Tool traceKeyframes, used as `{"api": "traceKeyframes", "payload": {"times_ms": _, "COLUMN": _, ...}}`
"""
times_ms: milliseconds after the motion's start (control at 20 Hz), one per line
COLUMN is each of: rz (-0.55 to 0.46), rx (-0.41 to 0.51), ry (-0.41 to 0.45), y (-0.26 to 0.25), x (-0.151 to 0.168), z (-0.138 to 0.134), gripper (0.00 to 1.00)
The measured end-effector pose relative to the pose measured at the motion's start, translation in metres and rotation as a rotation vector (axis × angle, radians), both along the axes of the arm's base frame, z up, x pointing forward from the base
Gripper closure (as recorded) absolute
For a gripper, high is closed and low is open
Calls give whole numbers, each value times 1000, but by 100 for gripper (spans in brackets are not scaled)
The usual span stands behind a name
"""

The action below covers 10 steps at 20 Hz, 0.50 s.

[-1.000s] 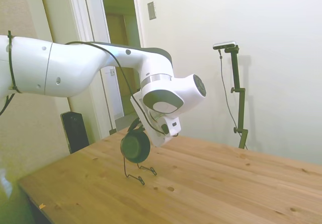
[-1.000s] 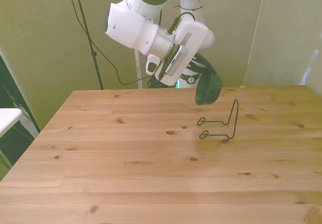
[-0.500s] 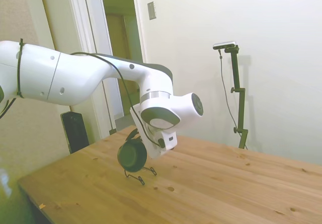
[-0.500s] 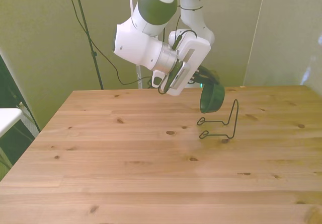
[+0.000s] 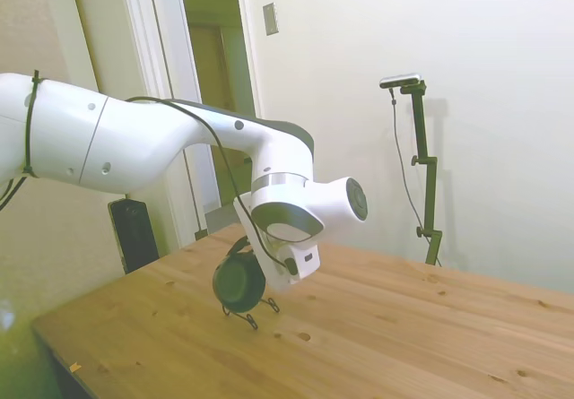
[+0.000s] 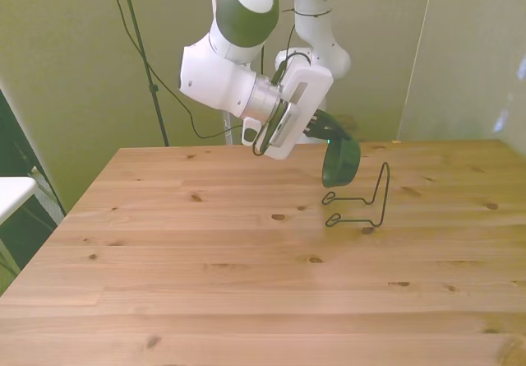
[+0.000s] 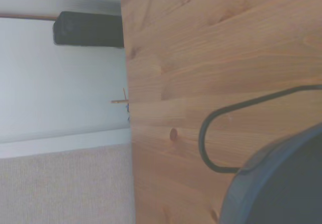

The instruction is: Load the bowl

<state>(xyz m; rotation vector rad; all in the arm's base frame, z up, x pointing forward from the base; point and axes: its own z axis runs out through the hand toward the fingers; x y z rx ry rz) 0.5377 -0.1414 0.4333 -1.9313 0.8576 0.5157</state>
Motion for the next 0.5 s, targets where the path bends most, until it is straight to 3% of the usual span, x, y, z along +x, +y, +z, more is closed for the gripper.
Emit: {"api": "traceKeyframes", "payload": {"times_ms": 500, "rz": 7, "rx": -75, "ry": -35, "y": 17, "x": 19, "z": 7, "gripper": 100}}
